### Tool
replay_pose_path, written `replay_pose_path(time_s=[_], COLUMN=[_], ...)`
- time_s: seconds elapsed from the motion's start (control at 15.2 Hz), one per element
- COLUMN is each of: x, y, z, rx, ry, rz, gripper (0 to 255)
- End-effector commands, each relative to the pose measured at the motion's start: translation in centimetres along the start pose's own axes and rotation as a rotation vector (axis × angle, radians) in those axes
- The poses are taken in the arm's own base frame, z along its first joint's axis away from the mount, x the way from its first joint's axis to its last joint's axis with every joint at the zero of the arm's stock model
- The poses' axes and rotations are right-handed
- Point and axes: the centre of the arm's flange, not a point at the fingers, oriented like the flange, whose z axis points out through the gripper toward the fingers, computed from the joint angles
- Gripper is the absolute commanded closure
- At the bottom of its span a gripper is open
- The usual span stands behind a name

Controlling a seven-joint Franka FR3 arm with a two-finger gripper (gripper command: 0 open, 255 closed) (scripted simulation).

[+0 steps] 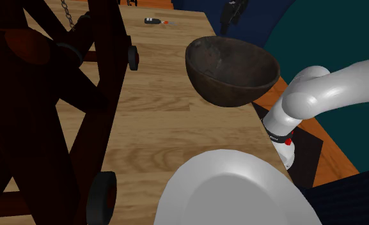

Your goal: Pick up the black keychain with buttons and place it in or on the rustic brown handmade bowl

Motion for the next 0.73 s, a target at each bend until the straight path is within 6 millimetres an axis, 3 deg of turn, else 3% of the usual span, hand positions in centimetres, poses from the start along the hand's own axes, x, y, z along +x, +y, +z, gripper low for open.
replay_pose_path(time_s=[0.0, 0.66], x=[0.0, 12.7], y=[0.0, -2.3], z=[0.0, -0.7], rx=[0.0, 0.073], ry=[0.0, 0.005], rz=[0.0, -0.215], gripper=[0, 0])
